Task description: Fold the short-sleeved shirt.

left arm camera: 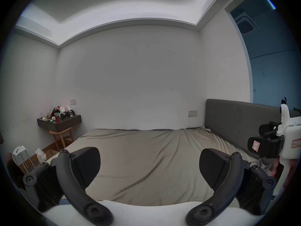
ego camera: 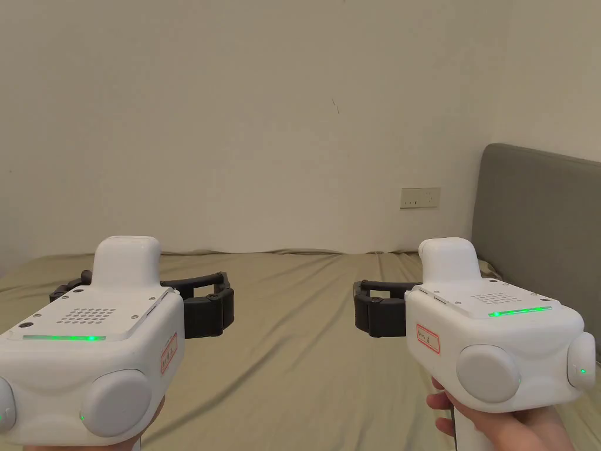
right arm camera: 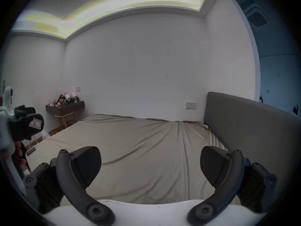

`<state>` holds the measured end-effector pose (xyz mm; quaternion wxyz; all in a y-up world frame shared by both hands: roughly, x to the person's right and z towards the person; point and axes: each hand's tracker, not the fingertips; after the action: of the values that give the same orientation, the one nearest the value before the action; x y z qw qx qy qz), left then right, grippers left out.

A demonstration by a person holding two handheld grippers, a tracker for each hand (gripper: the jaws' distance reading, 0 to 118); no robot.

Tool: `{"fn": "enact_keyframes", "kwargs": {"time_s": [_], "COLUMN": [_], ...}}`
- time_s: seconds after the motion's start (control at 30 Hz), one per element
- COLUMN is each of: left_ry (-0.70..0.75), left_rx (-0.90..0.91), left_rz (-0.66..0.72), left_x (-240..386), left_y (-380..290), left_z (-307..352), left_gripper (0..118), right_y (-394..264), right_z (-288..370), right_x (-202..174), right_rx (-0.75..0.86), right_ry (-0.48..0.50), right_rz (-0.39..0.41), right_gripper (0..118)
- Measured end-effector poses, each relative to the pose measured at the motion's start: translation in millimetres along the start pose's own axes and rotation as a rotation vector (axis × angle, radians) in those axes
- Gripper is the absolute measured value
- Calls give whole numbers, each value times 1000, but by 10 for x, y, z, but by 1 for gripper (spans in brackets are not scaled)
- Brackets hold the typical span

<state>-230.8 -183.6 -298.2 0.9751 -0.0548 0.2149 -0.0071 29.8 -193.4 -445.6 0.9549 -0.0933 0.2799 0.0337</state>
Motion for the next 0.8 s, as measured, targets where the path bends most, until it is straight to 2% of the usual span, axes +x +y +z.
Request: {"fn": "enact_keyframes", "kwargs": {"time_s": [0.17, 0.33, 0.53, 0.6, 0.8], "left_ry": [1, 9, 10, 11, 13], "left_rx": [0, 3, -9, -16, -19], "left_rz": [3, 3, 3, 2, -5], "left_x": [-14, -23, -27, -31, -23], "left_y": [6, 25, 32, 26, 23], "left_z": [7, 19, 33, 32, 40], "left_gripper": [118, 118, 118, 118, 118], "right_y": [99, 124, 79, 70, 97], "right_z": [-19, 3, 40, 57, 58], "right_x": [-14, 40, -26, -25, -59], "right_rx": [1, -6, -5, 3, 8], "right_ry": [-169, -117, -108, -89, -108], "right_rz": [-17, -68, -46, -61, -49], "right_gripper": [118, 118, 118, 118, 118]}}
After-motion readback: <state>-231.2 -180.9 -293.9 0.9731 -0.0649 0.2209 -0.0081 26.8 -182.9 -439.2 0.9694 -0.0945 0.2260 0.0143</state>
